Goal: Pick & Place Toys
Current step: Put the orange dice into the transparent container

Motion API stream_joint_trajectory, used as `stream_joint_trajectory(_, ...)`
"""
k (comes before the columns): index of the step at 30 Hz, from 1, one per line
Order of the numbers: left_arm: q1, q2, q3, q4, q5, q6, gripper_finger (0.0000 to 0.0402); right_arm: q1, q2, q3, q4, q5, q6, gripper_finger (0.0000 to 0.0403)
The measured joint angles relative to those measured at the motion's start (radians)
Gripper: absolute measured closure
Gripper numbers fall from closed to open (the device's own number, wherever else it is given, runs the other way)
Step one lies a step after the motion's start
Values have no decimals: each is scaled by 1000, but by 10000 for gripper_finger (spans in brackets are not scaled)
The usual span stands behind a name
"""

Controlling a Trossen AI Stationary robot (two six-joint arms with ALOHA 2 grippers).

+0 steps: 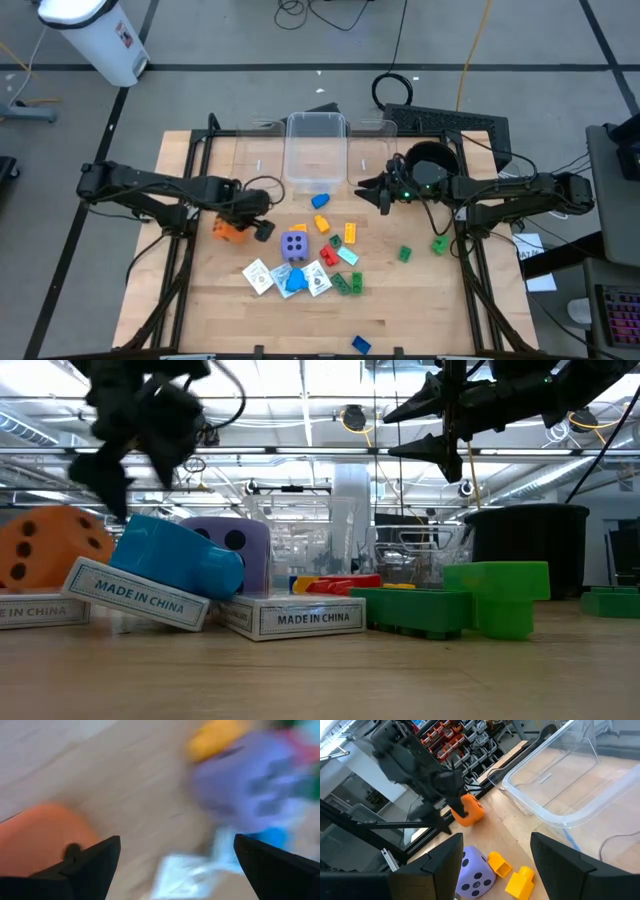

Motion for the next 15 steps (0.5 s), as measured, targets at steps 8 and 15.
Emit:
stream_joint_trajectory(8,0,-23,1,344,34,62,9,0,0,0,0,0,12,177)
stream_joint_trajectory(15,0,-108,3,188,1,59,9,0,0,0,-8,0,13,177)
